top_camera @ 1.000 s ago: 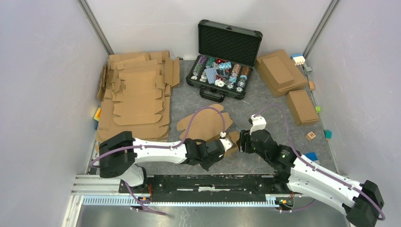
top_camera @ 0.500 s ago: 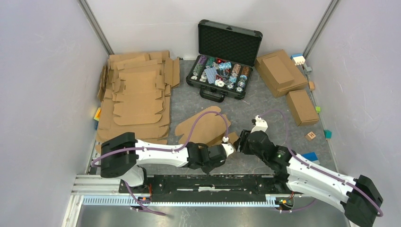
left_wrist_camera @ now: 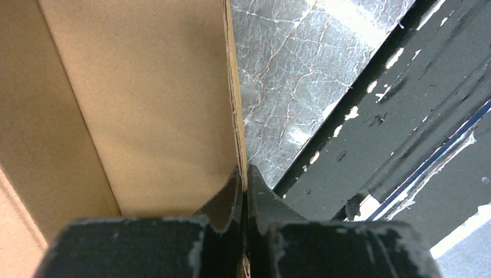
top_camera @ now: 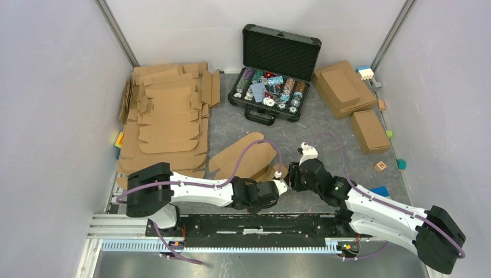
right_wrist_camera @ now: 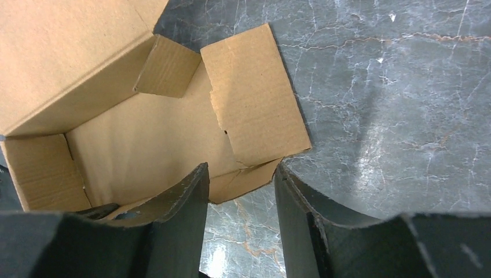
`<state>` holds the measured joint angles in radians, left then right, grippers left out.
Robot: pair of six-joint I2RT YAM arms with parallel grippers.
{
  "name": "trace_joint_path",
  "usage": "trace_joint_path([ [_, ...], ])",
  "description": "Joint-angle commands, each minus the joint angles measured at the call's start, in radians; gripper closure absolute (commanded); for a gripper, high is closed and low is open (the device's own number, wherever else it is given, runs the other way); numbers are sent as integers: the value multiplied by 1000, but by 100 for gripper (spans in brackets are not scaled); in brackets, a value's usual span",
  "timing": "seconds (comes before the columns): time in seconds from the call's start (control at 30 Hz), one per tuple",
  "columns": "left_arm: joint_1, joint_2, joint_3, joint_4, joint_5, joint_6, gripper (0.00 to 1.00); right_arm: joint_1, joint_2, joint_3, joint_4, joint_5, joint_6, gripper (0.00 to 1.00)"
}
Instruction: Fold the paper box
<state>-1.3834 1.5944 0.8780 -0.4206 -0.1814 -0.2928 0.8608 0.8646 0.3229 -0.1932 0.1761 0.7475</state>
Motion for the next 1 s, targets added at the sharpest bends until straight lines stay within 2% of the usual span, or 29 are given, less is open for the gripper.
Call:
trace_joint_path([
  [0.0, -11, 5, 36, 39, -3, 52, 98, -1, 19, 49, 33, -49, -77, 52],
  [0.27, -20, 8, 39, 36, -14, 58, 97, 0, 8, 61, -4, -30, -116, 55],
  [0.37, -20, -3, 46, 17, -67, 29, 81, 0, -2, 67, -40, -5, -128, 56],
  [0.47, -20, -36, 62, 5, -73, -5, 55, 0, -14, 55, -39, -4, -122, 57],
  [0.57, -21, -86, 85, -6, -91, -43, 43, -1, -13, 42, -23, -13, -116, 58],
  [0.8, -20, -205, 152, -201, -251, -249, 38, 0, 2, 32, -11, -27, -112, 61],
  [0.97, -20, -416, -38, -132, -251, -509, 35, 0, -20, 6, 10, -23, -101, 61],
])
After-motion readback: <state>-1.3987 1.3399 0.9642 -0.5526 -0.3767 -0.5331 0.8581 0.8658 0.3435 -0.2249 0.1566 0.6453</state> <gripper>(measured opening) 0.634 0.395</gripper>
